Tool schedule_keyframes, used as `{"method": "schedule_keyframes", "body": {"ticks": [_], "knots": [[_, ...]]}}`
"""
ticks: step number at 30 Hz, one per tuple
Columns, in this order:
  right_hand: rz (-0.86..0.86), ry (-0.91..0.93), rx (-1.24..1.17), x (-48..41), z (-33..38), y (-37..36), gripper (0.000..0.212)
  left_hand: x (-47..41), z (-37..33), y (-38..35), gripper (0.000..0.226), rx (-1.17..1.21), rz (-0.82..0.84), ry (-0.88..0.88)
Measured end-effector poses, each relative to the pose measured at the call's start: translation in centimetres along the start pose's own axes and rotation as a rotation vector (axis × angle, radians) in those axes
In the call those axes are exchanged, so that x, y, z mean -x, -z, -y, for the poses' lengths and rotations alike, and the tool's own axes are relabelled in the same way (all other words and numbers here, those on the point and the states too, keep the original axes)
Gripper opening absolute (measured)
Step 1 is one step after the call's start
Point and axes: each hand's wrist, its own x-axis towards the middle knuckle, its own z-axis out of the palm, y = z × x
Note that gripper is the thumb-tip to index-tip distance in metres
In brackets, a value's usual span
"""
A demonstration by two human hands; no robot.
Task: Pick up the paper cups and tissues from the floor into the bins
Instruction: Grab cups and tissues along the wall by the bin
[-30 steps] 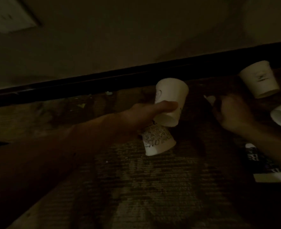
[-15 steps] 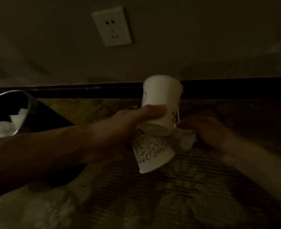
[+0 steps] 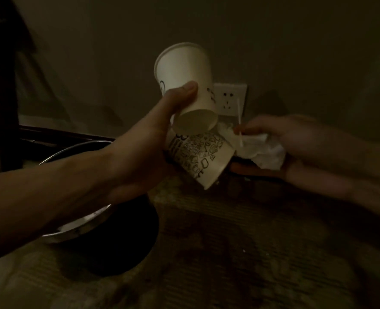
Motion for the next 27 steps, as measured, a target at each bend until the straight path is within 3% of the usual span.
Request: {"method": "schedule_keyframes", "body": {"ticks": [5,11,15,20,22,24,27], "knots": [[-0.158,0.130,0.189,-0.7,3.7,-6.0,0.007,1.0,-2.0,3.1,0.057,0.145,0.014,-0.061],[-0.237,0.243,0.325,-5.5,4.1,-13.5,0.006,2.1,-2.5,9.2,0.060,0.205,-0.207,0.002],[-0.269,0.250,0.499,-8.4,1.6,-16.0,0.018,3.7,-1.3,13.0,0.059,0.138,-0.321,0.063],[-0.192,0.237,0.641,-10.2,-0.9,-18.0,0.013,6.6,0.6,17.6,0.066,-0.020,-0.403,0.135],[-0.169,0.242,0.684,-10.6,-1.5,-18.0,0.013,7.3,0.8,19.3,0.060,-0.154,-0.422,0.122],[-0.163,0.239,0.697,-10.9,-1.8,-17.9,0.014,8.5,0.5,21.1,0.061,-0.400,-0.355,0.182],[-0.193,0.245,0.695,-11.5,-1.8,-17.5,0.013,10.0,0.4,23.4,0.083,-0.735,-0.227,0.407]]}}
